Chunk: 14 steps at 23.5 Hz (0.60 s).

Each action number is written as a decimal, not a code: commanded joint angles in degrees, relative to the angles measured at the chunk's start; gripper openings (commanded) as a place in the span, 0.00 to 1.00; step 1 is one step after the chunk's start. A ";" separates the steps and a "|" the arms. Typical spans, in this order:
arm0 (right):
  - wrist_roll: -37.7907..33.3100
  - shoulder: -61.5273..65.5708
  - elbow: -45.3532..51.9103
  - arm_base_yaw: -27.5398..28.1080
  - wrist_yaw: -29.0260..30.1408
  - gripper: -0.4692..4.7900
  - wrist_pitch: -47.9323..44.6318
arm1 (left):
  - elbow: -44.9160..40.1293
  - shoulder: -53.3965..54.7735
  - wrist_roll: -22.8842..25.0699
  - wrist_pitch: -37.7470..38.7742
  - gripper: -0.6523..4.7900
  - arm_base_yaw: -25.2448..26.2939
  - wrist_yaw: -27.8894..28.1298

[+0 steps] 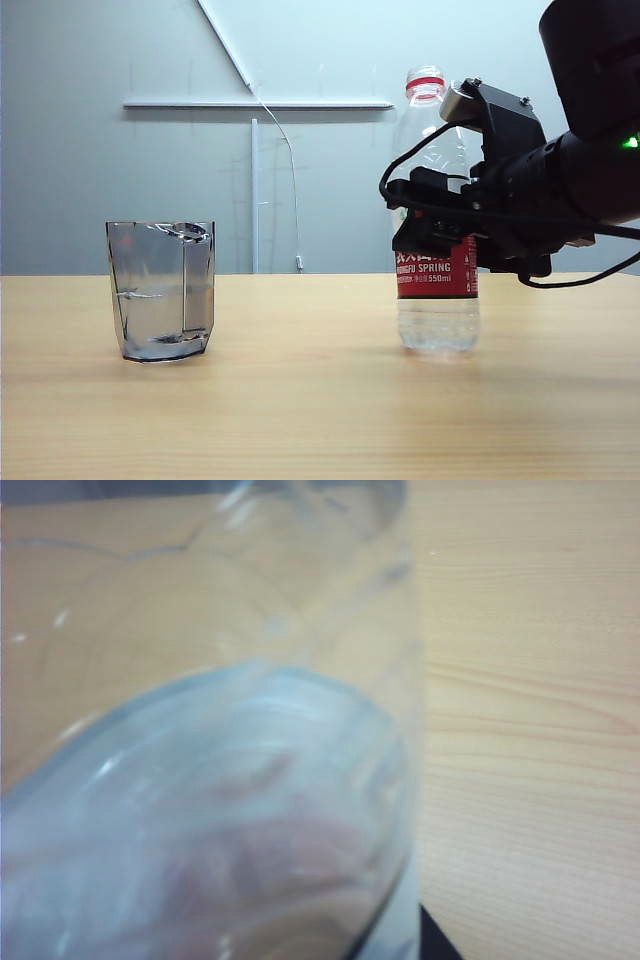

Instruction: Pick up the mineral water bottle on the table and pour water into the mug until it's half full.

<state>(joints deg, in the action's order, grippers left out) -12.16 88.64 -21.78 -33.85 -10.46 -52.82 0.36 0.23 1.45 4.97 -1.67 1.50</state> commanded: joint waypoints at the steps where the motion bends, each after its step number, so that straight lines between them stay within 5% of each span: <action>1: 0.24 -0.20 0.09 -0.09 -0.04 0.62 0.22 | 0.15 0.09 -0.17 -0.79 0.12 -0.07 -0.22; 8: 0.17 -0.81 3.32 -0.09 -0.07 0.97 -2.67 | 0.15 0.09 -0.17 -0.79 0.12 -0.04 -0.22; 14: 0.09 -3.69 5.27 -0.57 0.15 1.00 -2.75 | 0.15 0.09 -0.17 -0.79 0.12 -0.04 -0.22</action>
<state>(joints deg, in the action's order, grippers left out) -12.01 85.73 -16.86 -34.09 -10.46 -54.57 0.36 0.23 1.45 4.95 -1.67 1.50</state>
